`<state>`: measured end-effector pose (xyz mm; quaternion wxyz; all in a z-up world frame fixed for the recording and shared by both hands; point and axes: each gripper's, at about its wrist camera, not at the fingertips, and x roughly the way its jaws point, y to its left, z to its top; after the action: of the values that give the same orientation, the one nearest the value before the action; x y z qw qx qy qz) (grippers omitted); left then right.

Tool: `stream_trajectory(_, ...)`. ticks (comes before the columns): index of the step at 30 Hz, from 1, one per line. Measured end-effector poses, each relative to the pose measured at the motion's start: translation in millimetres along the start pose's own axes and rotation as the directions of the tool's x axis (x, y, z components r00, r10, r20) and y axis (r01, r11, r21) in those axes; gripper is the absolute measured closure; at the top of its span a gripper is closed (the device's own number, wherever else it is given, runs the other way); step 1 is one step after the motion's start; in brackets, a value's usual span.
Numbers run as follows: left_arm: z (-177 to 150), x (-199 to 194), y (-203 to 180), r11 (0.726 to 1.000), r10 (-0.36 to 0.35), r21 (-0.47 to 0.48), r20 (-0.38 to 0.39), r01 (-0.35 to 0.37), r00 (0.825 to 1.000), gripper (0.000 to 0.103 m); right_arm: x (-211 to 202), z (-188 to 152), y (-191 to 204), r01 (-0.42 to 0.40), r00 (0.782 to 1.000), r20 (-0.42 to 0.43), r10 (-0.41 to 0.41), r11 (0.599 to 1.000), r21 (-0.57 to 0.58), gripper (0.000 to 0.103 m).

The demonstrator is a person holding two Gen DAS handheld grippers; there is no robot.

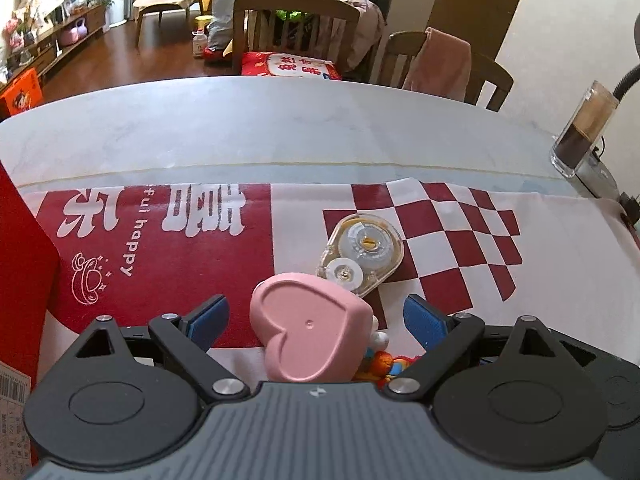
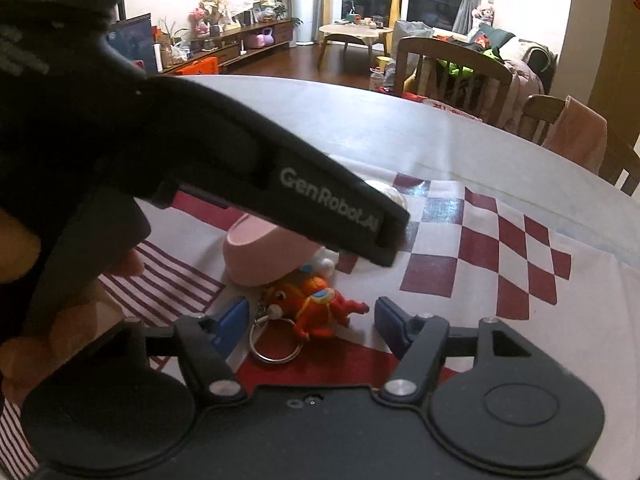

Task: Organize rigid objects
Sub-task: 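Reach left tool toward the pink heart case while right tool approaches orange keychain, then grasp the pink heart case with left tool while right tool grasps orange keychain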

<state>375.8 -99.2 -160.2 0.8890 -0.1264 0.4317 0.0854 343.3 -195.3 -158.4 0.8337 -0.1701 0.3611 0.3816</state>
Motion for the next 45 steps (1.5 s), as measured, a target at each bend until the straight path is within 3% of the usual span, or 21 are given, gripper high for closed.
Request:
stream_trajectory(6,-3,3,-2,0.999,0.036,0.005,0.005,-0.036,0.999,0.01,1,0,4,0.019,1.0,0.015,-0.02,1.0,0.017,0.039)
stream_trajectory(9,-4,5,0,0.999,0.039,0.0,-0.007,-0.039,0.999,0.029,0,0,6,0.023,1.0,0.019,-0.024,1.0,0.021,0.043)
stream_trajectory(13,-5,4,-1,1.0,0.026,0.012,-0.001,-0.026,1.0,0.034,-1,-1,4,0.023,0.999,0.023,-0.023,0.999,0.028,0.049)
stream_trajectory(24,-7,-6,2,0.999,0.033,0.043,-0.012,-0.033,0.999,0.035,-15,-4,3,0.043,0.998,0.037,-0.044,0.998,0.045,0.05)
stream_trajectory(45,-26,-92,37,0.999,-0.046,-0.025,-0.001,0.046,0.999,0.035,-117,4,13,0.041,0.992,0.119,-0.051,0.995,0.087,0.049)
